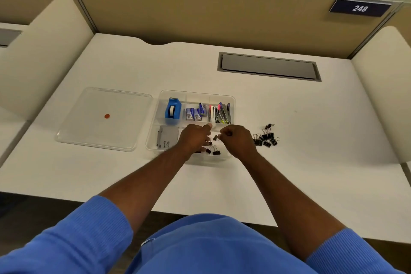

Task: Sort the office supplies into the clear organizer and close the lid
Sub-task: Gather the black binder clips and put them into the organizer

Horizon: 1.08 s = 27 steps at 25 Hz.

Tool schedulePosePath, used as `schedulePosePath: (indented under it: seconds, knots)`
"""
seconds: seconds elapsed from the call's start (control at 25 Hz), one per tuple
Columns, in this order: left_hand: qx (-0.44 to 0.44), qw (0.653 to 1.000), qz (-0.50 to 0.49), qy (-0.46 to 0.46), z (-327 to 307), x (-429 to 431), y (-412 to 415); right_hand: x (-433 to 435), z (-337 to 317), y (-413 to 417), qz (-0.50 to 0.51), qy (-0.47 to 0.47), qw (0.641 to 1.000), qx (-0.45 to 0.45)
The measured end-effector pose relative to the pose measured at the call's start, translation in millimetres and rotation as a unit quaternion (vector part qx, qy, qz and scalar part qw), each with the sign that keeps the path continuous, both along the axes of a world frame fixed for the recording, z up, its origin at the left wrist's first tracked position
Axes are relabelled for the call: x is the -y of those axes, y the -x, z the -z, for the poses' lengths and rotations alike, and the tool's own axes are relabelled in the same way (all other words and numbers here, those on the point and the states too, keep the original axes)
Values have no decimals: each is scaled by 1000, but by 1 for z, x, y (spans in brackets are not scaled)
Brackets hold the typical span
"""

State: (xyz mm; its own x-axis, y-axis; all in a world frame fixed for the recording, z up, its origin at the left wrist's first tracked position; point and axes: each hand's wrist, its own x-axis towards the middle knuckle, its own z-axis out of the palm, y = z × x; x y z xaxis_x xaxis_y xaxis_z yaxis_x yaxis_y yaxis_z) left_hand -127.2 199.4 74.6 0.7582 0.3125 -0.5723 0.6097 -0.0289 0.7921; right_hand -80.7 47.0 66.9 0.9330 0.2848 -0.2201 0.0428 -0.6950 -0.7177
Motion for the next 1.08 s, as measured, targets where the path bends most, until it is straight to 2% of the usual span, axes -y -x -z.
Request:
schedulePosePath:
  seconds: [0.12, 0.24, 0.44, 0.52, 0.6, 0.72, 0.92, 1.08]
  knots:
    - [29, 994, 62, -88, 3, 9, -5, 14, 4, 5, -1, -14, 999, 29]
    - [71, 967, 152, -193, 3, 30, -9, 35, 8, 6, 1, -34, 998, 43]
    - [129, 948, 195, -216, 6, 85, -19, 88, 18, -3, 1, -17, 996, 88]
    - [142, 934, 214, -247, 10, 105, -23, 111, 25, -9, -14, 16, 992, 126]
    - [140, 918, 253, -271, 16, 123, -27, 132, 32, -16, -44, 87, 985, 141]
    - [125, 897, 307, -293, 27, 145, -34, 163, 42, -25, -81, 158, 978, 114]
    - [86, 875, 342, -332, 49, 166, -45, 199, 57, -39, -132, 209, 965, 92]
    - [52, 872, 337, -350, 67, 171, -49, 217, 65, -52, -171, 216, 958, 75]
